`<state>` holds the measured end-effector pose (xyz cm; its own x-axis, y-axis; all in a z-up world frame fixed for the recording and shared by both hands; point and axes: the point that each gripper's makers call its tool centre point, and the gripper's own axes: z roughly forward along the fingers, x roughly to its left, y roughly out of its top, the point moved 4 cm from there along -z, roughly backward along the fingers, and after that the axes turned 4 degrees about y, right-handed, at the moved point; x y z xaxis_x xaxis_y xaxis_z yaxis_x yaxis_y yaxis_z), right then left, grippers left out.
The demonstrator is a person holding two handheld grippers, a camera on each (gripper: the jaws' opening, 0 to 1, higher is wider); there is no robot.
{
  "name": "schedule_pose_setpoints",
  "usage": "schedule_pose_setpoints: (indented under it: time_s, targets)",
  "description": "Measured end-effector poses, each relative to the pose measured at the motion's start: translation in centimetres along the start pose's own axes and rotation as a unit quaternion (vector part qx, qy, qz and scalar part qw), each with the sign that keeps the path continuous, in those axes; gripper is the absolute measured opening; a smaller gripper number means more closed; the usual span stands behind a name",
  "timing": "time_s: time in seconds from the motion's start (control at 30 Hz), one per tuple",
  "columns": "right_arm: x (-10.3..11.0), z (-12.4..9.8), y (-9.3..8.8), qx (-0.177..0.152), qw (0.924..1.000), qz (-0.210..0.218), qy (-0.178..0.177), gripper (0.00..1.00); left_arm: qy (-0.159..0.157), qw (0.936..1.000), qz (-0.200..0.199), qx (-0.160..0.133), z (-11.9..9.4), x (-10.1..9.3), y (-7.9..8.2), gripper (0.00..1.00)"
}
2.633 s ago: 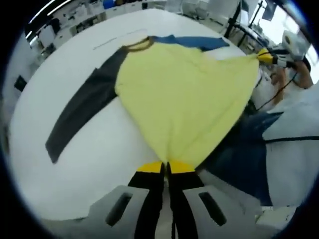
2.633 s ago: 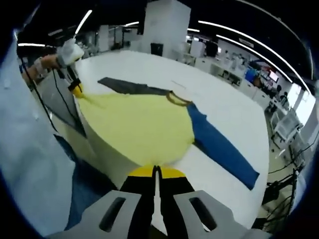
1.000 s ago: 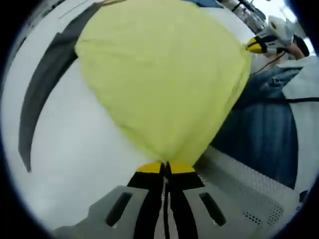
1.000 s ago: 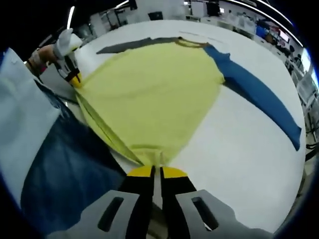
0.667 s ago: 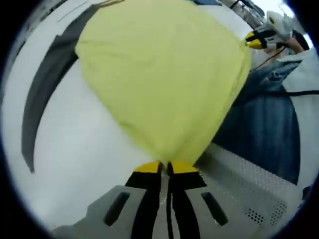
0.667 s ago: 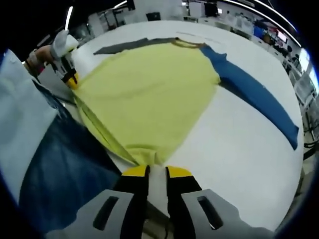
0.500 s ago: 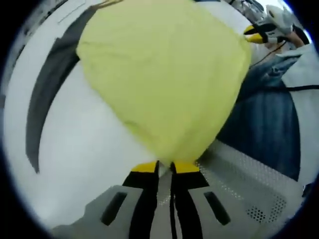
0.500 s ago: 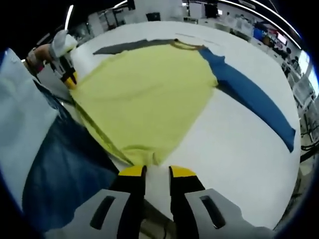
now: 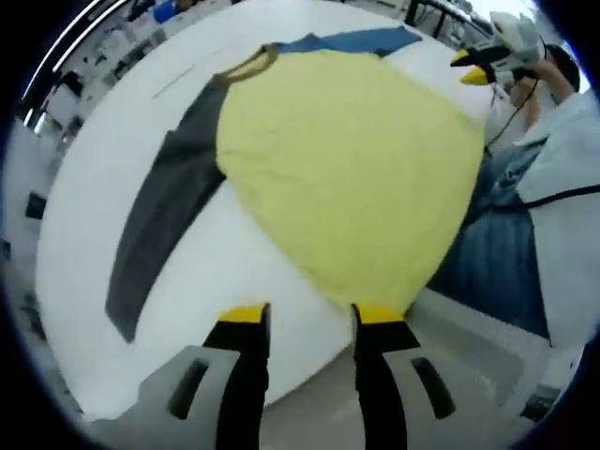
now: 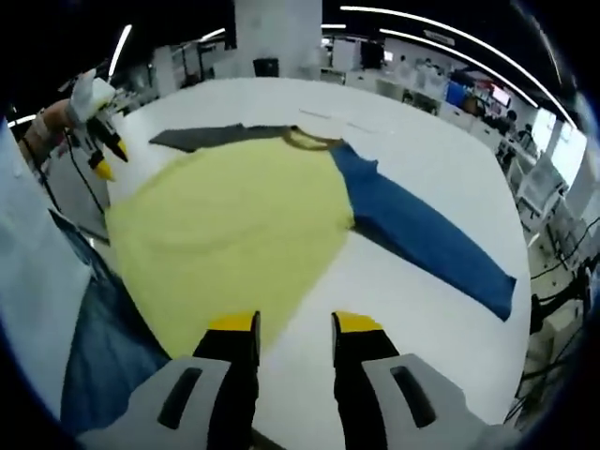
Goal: Fold the garment on the visible template until the final outline fits inside the template.
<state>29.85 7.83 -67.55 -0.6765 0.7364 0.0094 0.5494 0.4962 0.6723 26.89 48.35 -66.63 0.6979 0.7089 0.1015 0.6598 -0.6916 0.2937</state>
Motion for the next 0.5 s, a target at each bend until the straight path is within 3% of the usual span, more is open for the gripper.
schedule_pose_setpoints:
  time_s: [0.33,0.4,0.5]
  targets:
    - [0.8,0.9,2.7,-0.033,0.9994,-0.012,0.002,0.4,-0.009,0.996,-0.034,-0.083,-0.1,-0.2,2.2,0.4]
    - [1.0,1.1,3.1,-0.037,0.9991,-0.018,0.003,0.44,-0.03,0.9884,-0.062,-0.135,-0.2,-0.6,3.5,0.46]
    - [1.3,1.5,4.0,-0.042,0.9986,-0.032,0.009,0.47,-0.043,0.978,-0.08,-0.187,-0.7,-0.9,5.1,0.6]
